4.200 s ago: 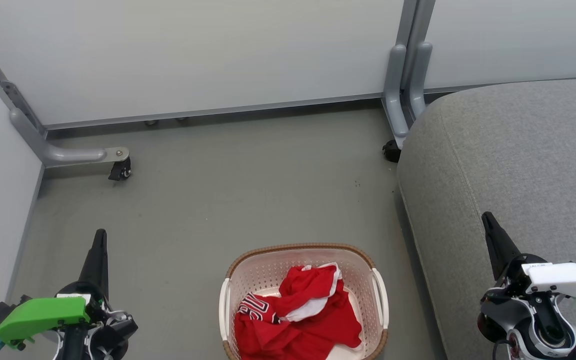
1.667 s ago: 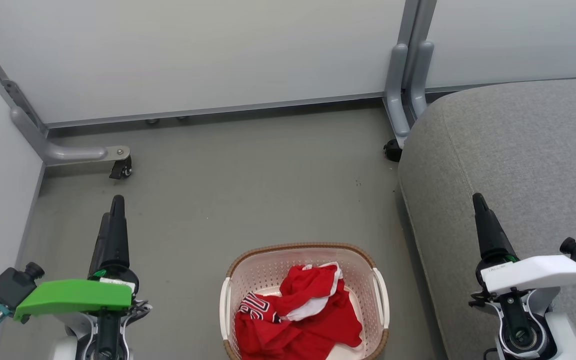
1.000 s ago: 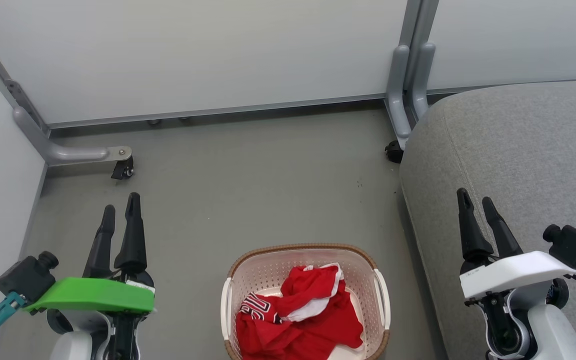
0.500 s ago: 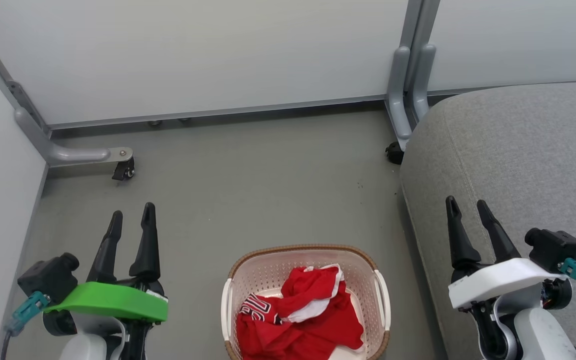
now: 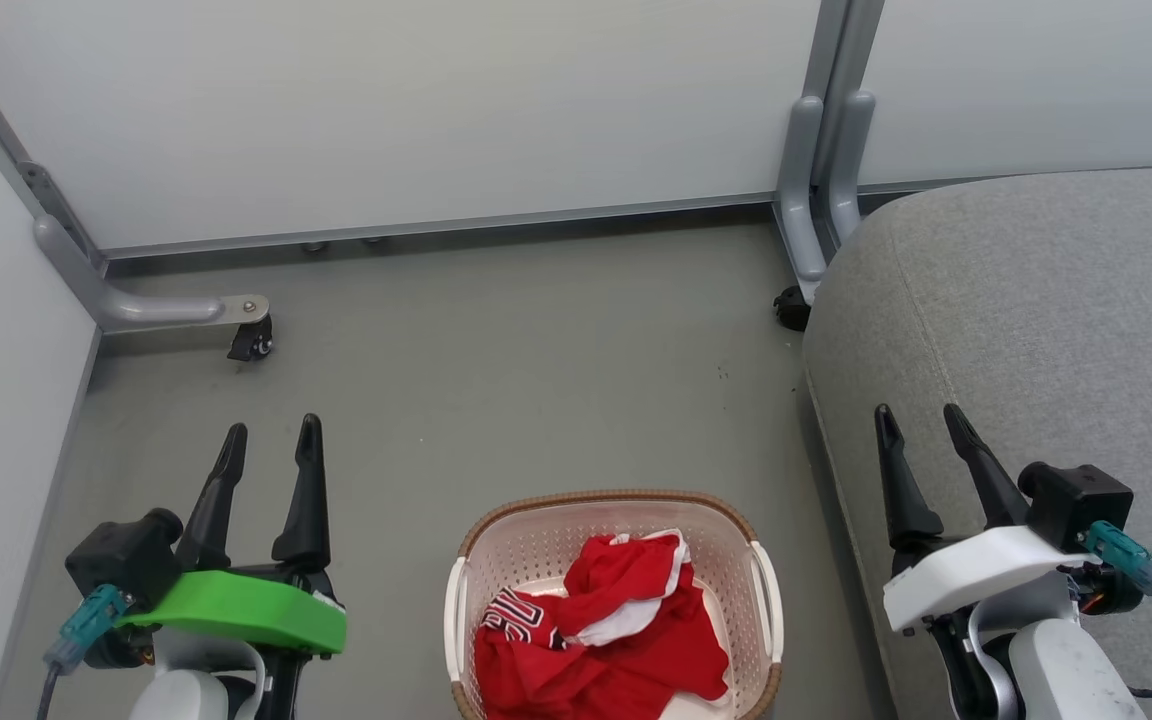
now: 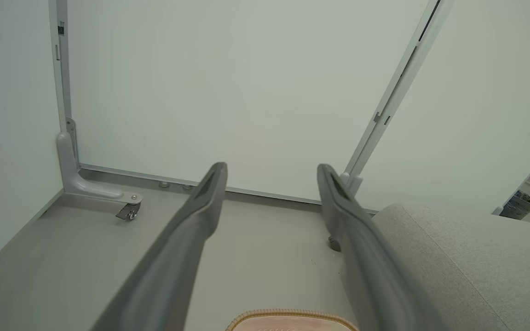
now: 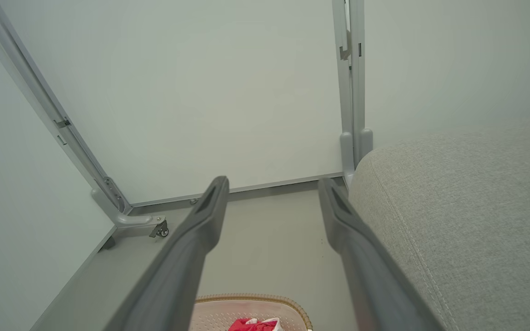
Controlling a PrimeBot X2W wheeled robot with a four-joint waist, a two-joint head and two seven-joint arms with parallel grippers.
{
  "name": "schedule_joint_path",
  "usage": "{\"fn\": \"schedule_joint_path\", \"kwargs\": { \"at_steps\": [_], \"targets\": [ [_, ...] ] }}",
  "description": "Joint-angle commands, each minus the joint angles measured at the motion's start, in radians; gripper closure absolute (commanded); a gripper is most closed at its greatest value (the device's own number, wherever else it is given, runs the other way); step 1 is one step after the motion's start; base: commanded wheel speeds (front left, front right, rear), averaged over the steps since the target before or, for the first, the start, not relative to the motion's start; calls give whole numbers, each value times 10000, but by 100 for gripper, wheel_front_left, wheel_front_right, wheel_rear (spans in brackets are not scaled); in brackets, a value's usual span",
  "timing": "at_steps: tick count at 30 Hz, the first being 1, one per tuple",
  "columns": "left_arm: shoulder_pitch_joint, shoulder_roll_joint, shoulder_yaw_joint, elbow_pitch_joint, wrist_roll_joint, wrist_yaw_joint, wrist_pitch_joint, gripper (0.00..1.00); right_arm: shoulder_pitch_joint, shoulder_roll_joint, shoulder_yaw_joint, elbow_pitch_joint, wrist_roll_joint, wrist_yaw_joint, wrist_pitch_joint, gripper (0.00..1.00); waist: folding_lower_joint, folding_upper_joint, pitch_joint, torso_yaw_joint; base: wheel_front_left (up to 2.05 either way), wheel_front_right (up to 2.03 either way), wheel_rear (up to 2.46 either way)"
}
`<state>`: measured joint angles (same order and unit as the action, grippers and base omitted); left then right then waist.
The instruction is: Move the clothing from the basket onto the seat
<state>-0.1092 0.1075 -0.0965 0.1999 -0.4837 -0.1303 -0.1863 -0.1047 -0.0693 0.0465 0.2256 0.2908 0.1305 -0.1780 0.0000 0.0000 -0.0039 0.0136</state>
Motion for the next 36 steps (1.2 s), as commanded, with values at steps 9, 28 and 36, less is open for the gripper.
{"fn": "schedule_joint_path", "kwargs": {
  "at_steps": [9,28,36],
  "targets": [
    [-239,-4,-34,199,984,-6,-257,0,-152,63,47,63,-893,3,-201,0,0,0,34,42,0,0,0],
    [-277,-63,49,662,2228,-6,-631,0,-4,146,168,4,-2045,3,-449,0,0,0,96,20,0,0,0],
    [-285,-119,135,831,2727,-6,-784,0,101,171,140,-34,-2246,2,-545,0,0,0,119,12,0,0,0]
  ]
}}
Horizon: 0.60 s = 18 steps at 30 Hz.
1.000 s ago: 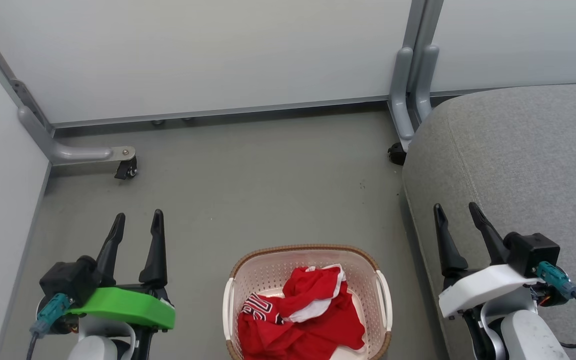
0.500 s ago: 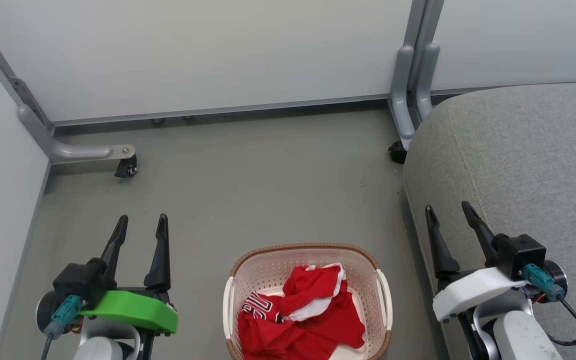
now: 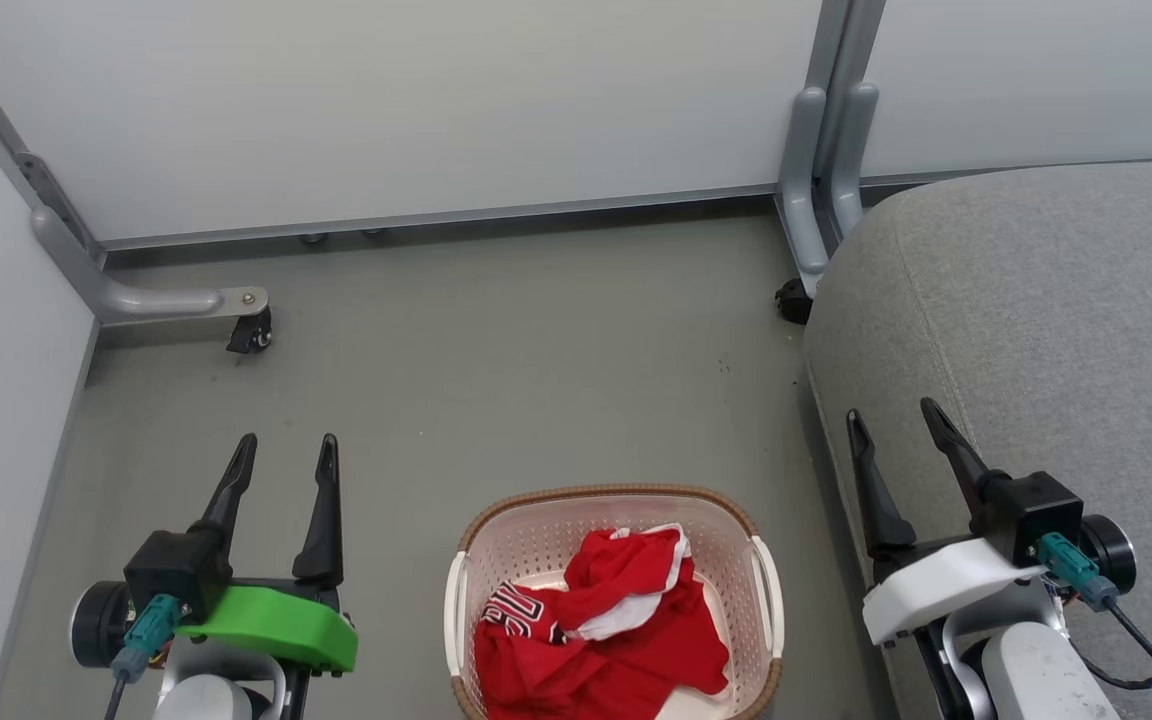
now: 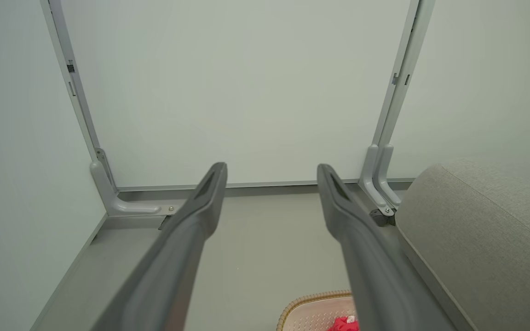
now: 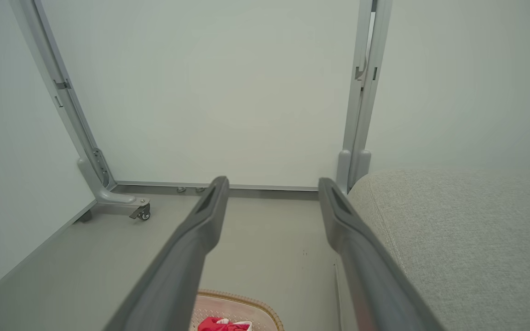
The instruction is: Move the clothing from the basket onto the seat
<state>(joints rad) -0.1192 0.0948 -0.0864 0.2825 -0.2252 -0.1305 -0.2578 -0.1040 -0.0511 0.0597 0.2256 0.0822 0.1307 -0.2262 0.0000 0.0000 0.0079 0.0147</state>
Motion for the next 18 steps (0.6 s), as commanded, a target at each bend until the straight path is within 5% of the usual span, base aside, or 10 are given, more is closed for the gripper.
{"fn": "schedule_joint_path", "kwargs": {
  "at_steps": [1,18],
  "targets": [
    [-191,3,33,16,234,-4,-97,0,97,-9,21,-44,-215,1,-82,0,0,0,7,2,0,0,0],
    [-205,-101,261,142,277,-4,-80,0,46,0,22,-149,-61,1,-31,0,0,0,116,-26,0,0,0]
  ]
}}
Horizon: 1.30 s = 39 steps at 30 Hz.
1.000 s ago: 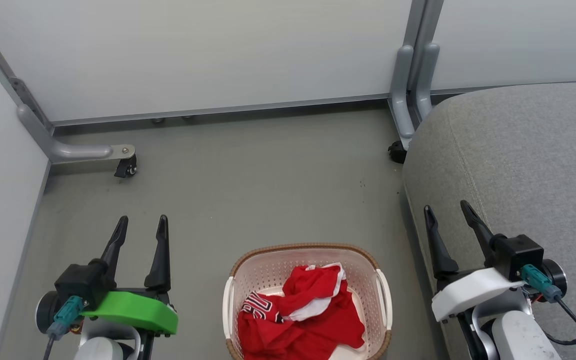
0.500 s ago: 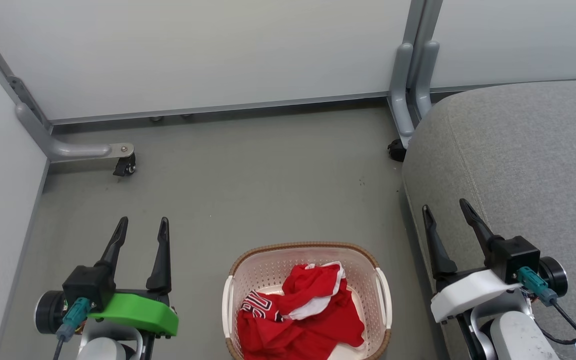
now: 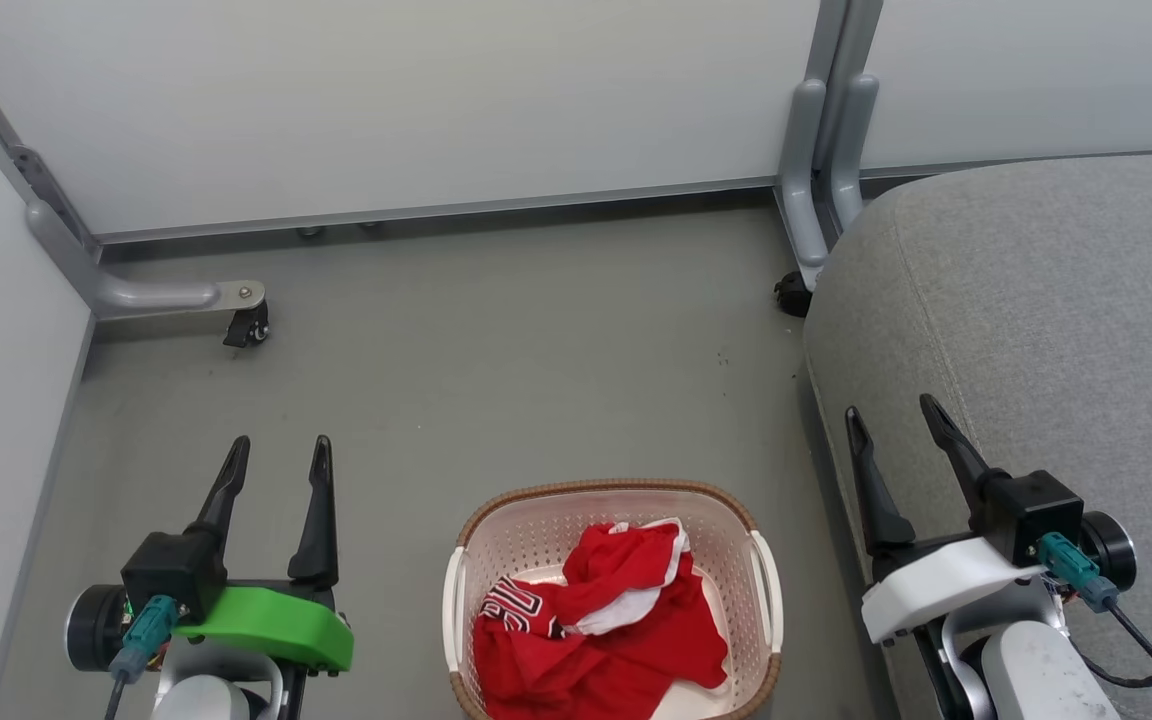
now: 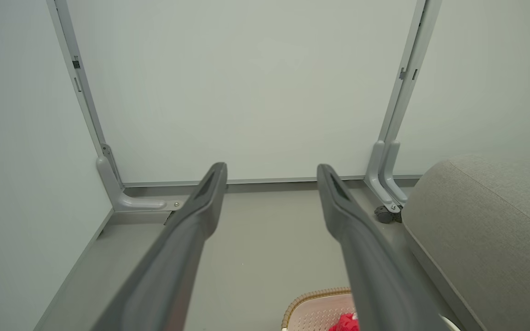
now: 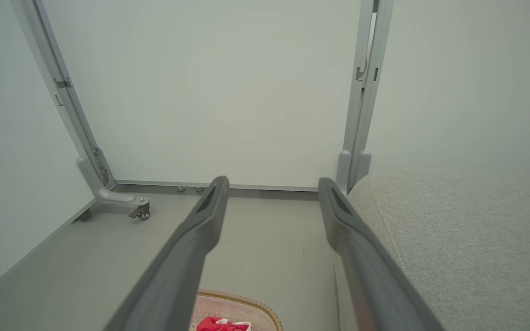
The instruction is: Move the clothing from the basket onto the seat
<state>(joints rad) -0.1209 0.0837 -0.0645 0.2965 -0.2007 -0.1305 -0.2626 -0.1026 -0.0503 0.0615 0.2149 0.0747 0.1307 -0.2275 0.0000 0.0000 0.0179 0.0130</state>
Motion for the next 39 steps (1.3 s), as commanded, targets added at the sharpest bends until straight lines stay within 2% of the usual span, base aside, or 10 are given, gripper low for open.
{"fn": "schedule_joint_path", "kwargs": {
  "at_steps": [1,6,13,21,32,39],
  "targets": [
    [-198,8,63,-10,50,-4,-33,0,-4,-7,16,-64,-45,1,-3,0,0,0,60,-27,0,0,0],
    [-411,-47,-315,168,302,-4,-31,0,-345,-10,97,-278,-68,1,57,0,0,0,483,-204,0,0,0],
    [-1308,-183,-1467,1085,557,-2,-22,0,-994,-9,138,-720,146,1,106,0,0,0,1649,-551,0,0,0],
    [-2935,-259,-3328,2891,784,-2,-22,0,-1982,-9,229,-1113,205,1,-20,0,0,0,3461,-919,0,0,0],
    [-5300,-289,-6448,5700,991,-1,5,0,-3227,-8,399,-1834,376,1,-251,0,0,0,6043,-1523,0,0,0],
    [-6924,-291,-7256,7281,840,57,477,0,-3690,-1,437,-2360,633,1,-356,0,0,0,7589,-1978,0,0,0]
  ]
}}
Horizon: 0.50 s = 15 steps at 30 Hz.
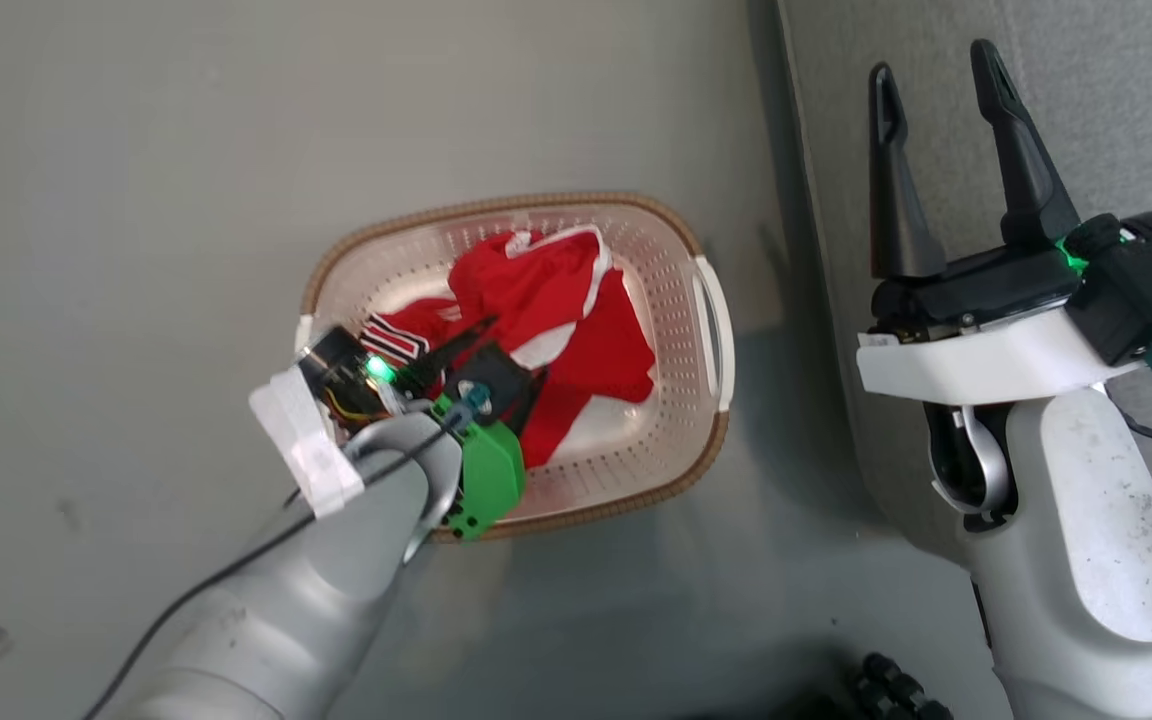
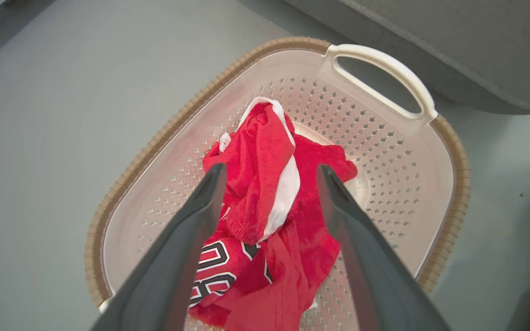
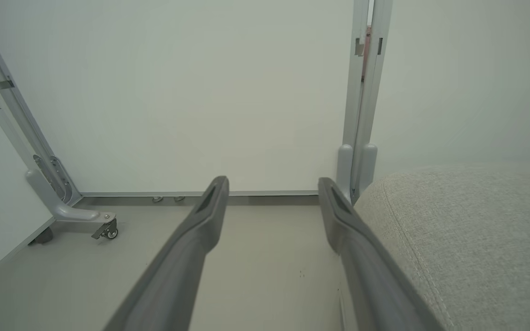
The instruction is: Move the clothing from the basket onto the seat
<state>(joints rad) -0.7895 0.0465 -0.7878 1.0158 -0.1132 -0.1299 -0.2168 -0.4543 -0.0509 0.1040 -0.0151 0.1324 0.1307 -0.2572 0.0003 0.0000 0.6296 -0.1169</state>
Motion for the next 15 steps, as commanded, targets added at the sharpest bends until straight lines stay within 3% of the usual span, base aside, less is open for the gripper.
{"fn": "schedule_joint_path", "kwargs": {
  "at_steps": [1,5,15],
  "targets": [
    [-412,79,-60,245,-44,56,90,0,-195,4,22,-102,124,1,-72,0,-3,0,1629,-741,0,0,0],
    [-1380,78,-296,1215,183,180,389,0,-385,5,191,-380,442,1,-85,0,-3,0,2446,-1150,0,0,0],
    [-2383,428,-303,2384,127,609,970,0,-496,7,456,-736,1107,1,-84,0,-3,0,3179,-1905,0,0,0]
  ]
}}
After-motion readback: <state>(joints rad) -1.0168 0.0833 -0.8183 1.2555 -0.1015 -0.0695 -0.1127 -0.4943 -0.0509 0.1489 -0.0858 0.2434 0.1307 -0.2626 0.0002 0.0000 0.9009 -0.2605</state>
